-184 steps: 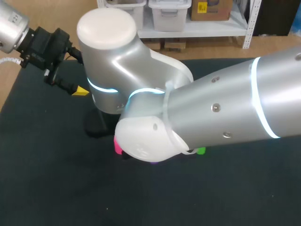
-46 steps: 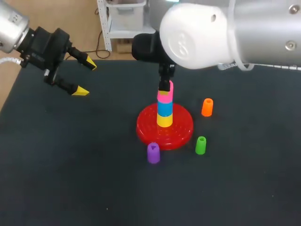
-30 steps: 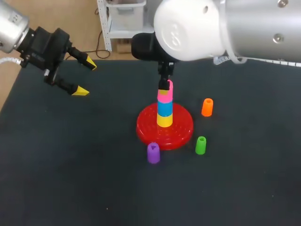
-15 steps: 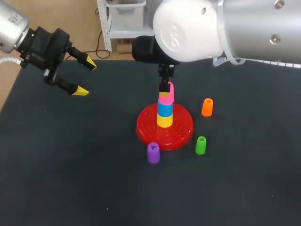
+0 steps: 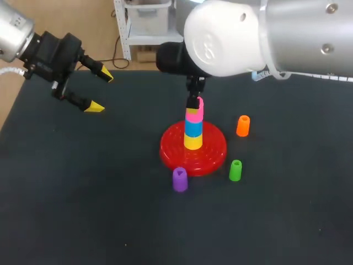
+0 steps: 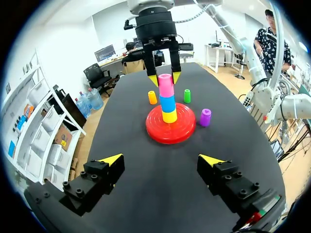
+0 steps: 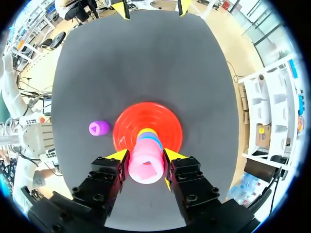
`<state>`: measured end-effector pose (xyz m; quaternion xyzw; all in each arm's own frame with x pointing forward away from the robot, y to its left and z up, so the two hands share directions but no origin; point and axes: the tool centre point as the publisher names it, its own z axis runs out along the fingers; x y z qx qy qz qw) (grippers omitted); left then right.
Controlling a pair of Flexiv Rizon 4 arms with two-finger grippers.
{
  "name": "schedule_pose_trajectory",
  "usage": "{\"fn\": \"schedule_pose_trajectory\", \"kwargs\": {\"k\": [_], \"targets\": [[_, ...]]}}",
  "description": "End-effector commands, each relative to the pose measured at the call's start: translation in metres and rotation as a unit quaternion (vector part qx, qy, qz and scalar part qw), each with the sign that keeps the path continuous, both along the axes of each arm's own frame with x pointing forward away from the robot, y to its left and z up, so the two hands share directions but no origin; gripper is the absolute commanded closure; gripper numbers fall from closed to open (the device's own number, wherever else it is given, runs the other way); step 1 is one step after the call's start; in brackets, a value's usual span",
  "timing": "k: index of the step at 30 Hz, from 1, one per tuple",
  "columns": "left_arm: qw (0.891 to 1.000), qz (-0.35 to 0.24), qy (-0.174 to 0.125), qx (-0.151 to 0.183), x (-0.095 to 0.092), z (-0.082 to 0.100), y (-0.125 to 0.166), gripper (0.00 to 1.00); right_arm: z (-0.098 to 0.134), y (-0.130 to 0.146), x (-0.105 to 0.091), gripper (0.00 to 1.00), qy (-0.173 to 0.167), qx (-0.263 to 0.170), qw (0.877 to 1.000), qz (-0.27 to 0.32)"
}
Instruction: Pick up and stack the cylinders on the red base in this order: pink,purple,orange,green
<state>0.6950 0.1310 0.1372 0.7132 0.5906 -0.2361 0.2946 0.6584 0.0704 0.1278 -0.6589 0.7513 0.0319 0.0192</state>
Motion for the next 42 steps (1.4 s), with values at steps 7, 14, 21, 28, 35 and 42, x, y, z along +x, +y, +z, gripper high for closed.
{"fn": "schedule_pose_trajectory", "kwargs": {"k": [7, 14, 21, 28, 35, 42], "targets": [[1.000, 0.000, 0.000, 0.001, 0.001, 0.000, 0.000, 0.00, -0.014, 0.002, -0.006, 1.00, -0.001, -0.002, 1.000, 0.006], [1.000, 0.000, 0.000, 0.001, 0.001, 0.000, 0.000, 0.00, -0.017, 0.002, -0.005, 1.00, 0.001, -0.004, 1.000, 0.007], [1.000, 0.000, 0.000, 0.001, 0.001, 0.000, 0.000, 0.00, -0.011, 0.004, -0.002, 0.88, -0.025, -0.004, 1.000, -0.005], [1.000, 0.000, 0.000, 0.001, 0.001, 0.000, 0.000, 0.00, 0.013, 0.009, -0.004, 0.00, -0.047, 0.013, 0.999, -0.007], [1.000, 0.000, 0.000, 0.001, 0.001, 0.000, 0.000, 0.00, 0.049, 0.017, -0.017, 0.00, -0.075, 0.038, 0.996, 0.023], [1.000, 0.000, 0.000, 0.001, 0.001, 0.000, 0.000, 0.00, 0.062, 0.034, -0.066, 0.00, -0.071, 0.052, 0.991, 0.100]]}}
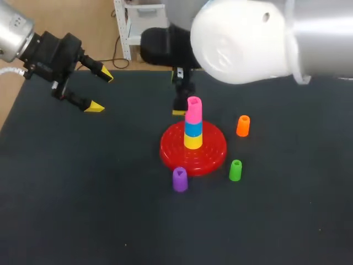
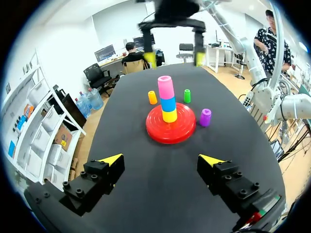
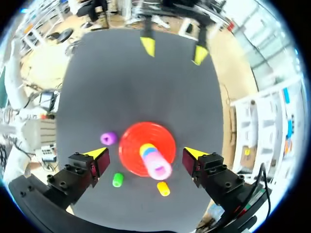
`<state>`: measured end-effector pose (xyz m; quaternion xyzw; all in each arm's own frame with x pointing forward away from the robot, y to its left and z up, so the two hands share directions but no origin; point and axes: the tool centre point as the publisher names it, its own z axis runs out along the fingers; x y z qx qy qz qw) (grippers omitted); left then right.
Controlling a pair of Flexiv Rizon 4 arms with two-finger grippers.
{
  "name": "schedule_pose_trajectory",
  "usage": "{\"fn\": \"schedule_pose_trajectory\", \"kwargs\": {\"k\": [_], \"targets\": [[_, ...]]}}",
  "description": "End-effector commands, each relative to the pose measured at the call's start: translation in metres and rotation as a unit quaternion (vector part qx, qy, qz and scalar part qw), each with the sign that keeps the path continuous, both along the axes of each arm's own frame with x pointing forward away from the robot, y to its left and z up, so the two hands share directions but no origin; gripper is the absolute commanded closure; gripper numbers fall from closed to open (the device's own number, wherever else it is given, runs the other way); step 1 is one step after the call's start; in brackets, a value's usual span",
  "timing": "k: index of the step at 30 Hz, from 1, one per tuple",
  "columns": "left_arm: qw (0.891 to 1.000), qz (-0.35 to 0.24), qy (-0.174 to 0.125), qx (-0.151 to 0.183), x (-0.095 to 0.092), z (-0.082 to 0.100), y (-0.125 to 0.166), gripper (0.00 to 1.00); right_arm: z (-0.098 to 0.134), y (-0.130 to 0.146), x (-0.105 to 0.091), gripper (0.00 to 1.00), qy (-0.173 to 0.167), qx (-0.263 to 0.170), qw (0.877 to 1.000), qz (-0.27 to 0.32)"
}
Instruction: Pick up and stack the cylinders on the red base in this order: pink,purple,orange,green
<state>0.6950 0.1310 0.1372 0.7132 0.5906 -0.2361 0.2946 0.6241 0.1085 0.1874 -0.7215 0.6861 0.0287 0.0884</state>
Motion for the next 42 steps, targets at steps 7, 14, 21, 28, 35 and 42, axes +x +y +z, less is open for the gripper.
{"fn": "schedule_pose_trajectory", "kwargs": {"k": [7, 14, 21, 28, 35, 42], "targets": [[1.000, 0.000, 0.000, 0.001, 0.001, 0.000, 0.000, 0.00, -0.021, -0.004, -0.060, 0.00, -0.005, 0.005, 0.999, 0.039], [1.000, 0.000, 0.000, 0.001, 0.001, 0.000, 0.000, 0.00, -0.048, -0.005, -0.078, 0.00, 0.012, -0.019, 0.999, 0.044], [1.000, 0.000, 0.000, 0.001, 0.001, 0.000, 0.000, 0.00, -0.069, -0.005, -0.088, 0.00, 0.018, -0.020, 0.999, 0.038], [1.000, 0.000, 0.000, 0.001, 0.001, 0.000, 0.000, 0.00, -0.098, -0.004, -0.089, 0.00, 0.012, -0.044, 0.999, 0.030], [1.000, 0.000, 0.000, 0.001, 0.001, 0.000, 0.000, 0.00, -0.115, -0.002, -0.087, 0.00, 0.020, -0.057, 0.998, 0.027], [1.000, 0.000, 0.000, 0.001, 0.001, 0.000, 0.000, 0.00, -0.131, -0.006, -0.086, 0.00, 0.023, -0.069, 0.997, 0.027]]}}
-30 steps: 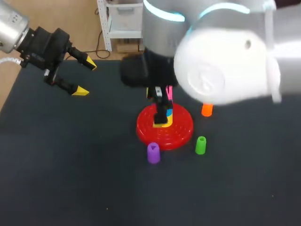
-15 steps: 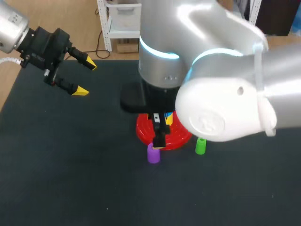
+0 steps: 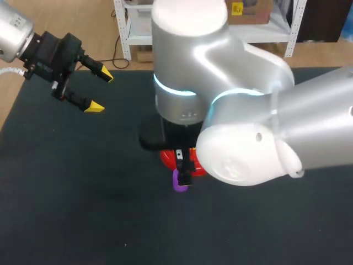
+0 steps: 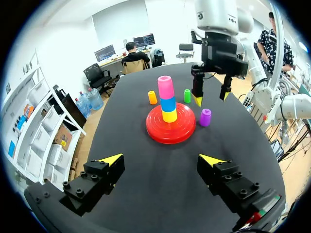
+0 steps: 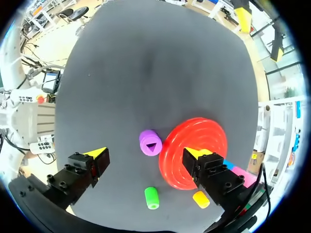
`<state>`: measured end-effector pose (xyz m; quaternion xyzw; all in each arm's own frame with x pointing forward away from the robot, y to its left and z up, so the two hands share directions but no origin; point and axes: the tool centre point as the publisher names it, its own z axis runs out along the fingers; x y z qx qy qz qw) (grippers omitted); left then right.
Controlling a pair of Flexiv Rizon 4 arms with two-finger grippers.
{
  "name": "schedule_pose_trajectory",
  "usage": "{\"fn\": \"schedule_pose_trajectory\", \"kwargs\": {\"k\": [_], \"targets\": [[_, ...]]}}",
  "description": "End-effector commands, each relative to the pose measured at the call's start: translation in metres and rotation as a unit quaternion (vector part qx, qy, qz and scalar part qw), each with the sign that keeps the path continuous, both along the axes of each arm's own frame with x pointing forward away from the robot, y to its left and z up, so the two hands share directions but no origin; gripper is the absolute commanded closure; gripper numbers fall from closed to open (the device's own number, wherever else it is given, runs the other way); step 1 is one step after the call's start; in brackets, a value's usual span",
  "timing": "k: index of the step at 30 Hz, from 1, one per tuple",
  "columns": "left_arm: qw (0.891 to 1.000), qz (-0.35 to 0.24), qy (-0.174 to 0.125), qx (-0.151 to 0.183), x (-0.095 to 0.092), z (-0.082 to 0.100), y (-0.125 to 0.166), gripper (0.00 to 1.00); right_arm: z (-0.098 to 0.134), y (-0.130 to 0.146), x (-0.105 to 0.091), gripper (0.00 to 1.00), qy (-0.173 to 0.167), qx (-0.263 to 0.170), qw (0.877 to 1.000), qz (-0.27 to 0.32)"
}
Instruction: Pick up and stack the cylinders on the red base in this order: pink,purple,orange,green
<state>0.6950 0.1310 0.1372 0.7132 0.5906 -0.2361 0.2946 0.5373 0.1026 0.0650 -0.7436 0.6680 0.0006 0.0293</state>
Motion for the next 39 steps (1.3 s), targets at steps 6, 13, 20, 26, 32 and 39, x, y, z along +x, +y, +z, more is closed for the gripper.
{"fn": "schedule_pose_trajectory", "kwargs": {"k": [6, 13, 20, 26, 32, 39], "targets": [[1.000, 0.000, 0.000, 0.001, 0.001, 0.000, 0.000, 0.00, -0.019, -0.002, -0.004, 0.00, 0.005, -0.016, 1.000, 0.006], [1.000, 0.000, 0.000, 0.001, 0.001, 0.000, 0.000, 0.00, -0.028, -0.003, -0.002, 0.00, 0.008, -0.013, 1.000, -0.001], [1.000, 0.000, 0.000, 0.001, 0.001, 0.000, 0.000, 0.00, -0.036, -0.004, -0.002, 0.00, 0.023, -0.017, 1.000, -0.001], [1.000, 0.000, 0.000, 0.001, 0.001, 0.000, 0.000, 0.00, -0.037, -0.002, 0.001, 0.00, 0.024, -0.014, 1.000, -0.007], [1.000, 0.000, 0.000, 0.001, 0.001, 0.000, 0.000, 0.00, -0.042, 0.001, 0.000, 0.00, 0.031, -0.009, 0.999, -0.010], [1.000, 0.000, 0.000, 0.001, 0.001, 0.000, 0.000, 0.00, -0.044, 0.001, -0.002, 0.00, 0.027, -0.020, 0.999, 0.005]]}}
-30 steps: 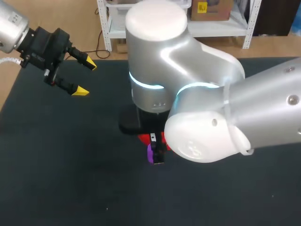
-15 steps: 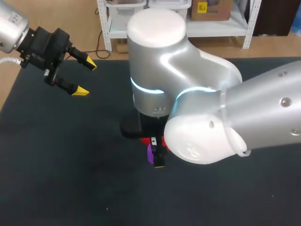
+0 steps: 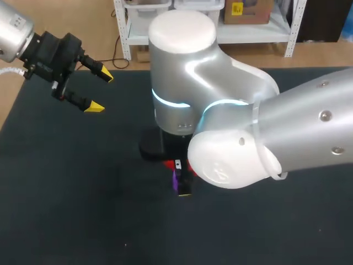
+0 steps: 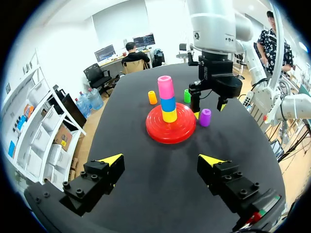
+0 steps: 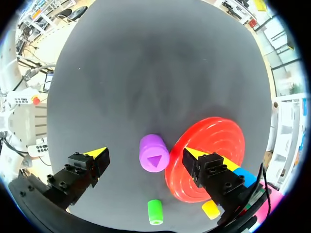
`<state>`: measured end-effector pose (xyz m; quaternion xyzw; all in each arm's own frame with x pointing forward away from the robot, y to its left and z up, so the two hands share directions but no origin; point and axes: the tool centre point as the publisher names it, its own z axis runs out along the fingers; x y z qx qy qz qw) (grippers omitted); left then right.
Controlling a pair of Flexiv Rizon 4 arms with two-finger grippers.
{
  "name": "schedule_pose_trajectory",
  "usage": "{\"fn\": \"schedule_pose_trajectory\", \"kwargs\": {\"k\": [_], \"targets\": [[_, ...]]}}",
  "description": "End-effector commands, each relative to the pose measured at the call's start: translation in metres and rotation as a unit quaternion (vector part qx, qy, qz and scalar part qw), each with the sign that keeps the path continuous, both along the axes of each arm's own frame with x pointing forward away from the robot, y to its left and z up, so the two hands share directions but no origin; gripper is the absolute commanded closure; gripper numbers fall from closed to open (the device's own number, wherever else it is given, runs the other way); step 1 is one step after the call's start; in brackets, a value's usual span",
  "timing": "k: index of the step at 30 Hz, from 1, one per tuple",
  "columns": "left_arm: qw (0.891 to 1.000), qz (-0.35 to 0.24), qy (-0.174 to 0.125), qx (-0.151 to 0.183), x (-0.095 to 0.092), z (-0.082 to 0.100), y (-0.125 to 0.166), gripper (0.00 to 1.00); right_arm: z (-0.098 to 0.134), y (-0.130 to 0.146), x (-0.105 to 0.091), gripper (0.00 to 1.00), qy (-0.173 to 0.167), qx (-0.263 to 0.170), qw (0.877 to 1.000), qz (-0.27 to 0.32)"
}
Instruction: Pick up and stack the cylinders on the red base in this order: pink,purple,orange,green
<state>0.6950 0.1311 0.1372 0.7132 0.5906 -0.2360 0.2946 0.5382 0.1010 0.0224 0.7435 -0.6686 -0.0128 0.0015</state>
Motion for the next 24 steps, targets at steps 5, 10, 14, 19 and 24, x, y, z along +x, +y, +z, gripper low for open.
{"fn": "schedule_pose_trajectory", "kwargs": {"k": [5, 10, 14, 19, 24], "targets": [[1.000, 0.000, 0.000, 0.001, 0.0010, -0.0005, -0.0001, 0.00, -0.0006, 0.0020, -0.0021, 0.00, -0.005, -0.003, 1.000, -0.004], [1.000, 0.000, 0.000, 0.001, 0.0010, -0.0005, -0.0001, 0.00, -0.0013, -0.0004, 0.0001, 0.00, -0.007, -0.006, 1.000, -0.008], [1.000, 0.000, 0.000, 0.001, 0.0010, -0.0005, -0.0001, 0.00, -0.0020, -0.0013, 0.0032, 0.13, -0.007, -0.007, 1.000, -0.016], [1.000, 0.000, 0.000, 0.001, 0.0010, -0.0005, -0.0001, 0.00, -0.0029, -0.0008, 0.0048, 1.00, -0.006, -0.007, 1.000, -0.017], [1.000, 0.000, 0.000, 0.001, 0.0010, -0.0005, -0.0001, 0.00, -0.0025, -0.0002, 0.0051, 1.00, -0.004, -0.006, 1.000, -0.018]]}}
